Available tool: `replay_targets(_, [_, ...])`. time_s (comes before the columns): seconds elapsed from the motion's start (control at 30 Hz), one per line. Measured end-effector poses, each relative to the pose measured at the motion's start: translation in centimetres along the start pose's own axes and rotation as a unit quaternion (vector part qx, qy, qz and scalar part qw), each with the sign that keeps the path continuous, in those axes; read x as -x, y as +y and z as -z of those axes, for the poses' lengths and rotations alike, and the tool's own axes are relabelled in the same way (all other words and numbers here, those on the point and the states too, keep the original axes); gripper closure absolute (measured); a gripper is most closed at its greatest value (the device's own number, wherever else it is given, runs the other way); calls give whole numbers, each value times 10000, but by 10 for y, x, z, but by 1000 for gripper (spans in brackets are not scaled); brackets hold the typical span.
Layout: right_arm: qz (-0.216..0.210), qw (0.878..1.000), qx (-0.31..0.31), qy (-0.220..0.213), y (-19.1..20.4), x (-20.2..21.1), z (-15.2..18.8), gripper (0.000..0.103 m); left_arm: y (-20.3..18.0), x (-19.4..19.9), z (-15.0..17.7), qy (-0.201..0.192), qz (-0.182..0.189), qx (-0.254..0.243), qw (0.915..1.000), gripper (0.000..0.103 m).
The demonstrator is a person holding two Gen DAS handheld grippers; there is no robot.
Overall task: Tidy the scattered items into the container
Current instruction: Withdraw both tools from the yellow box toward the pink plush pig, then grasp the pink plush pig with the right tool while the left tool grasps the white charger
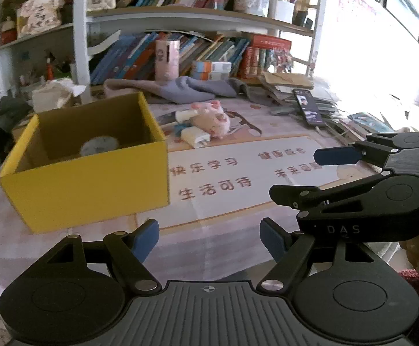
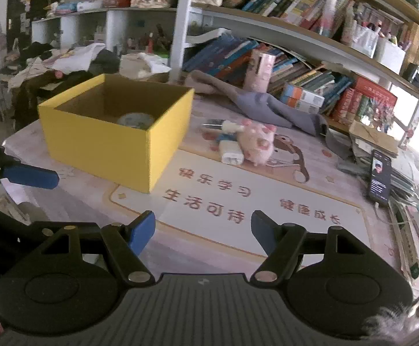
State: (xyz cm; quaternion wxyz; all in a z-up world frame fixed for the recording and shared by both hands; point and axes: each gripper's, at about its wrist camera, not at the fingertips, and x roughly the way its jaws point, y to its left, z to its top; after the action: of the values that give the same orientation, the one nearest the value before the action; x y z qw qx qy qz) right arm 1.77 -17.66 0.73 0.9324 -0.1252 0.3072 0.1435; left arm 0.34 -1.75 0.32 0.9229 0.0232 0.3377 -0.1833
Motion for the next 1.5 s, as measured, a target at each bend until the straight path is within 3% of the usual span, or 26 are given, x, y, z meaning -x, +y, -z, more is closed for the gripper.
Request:
replay_targets(0.6, [309, 9977, -430, 422, -85, -32, 11, 31, -50, -74, -36, 332, 391, -235, 9984, 24])
replay_targets(0.83, [155, 9971, -558, 495, -123, -61, 2, 31, -67, -105, -60, 371, 124, -297, 9988, 24])
replay_targets(1.23, [-230, 9969, -710, 262, -188, -106, -27, 31, -74, -157, -113, 250, -656, -232, 9973, 24])
replay_targets(1.5, [-684, 9954, -660, 107, -208, -141, -42, 31, -73, -181, -129, 269, -1124, -28, 9933, 24])
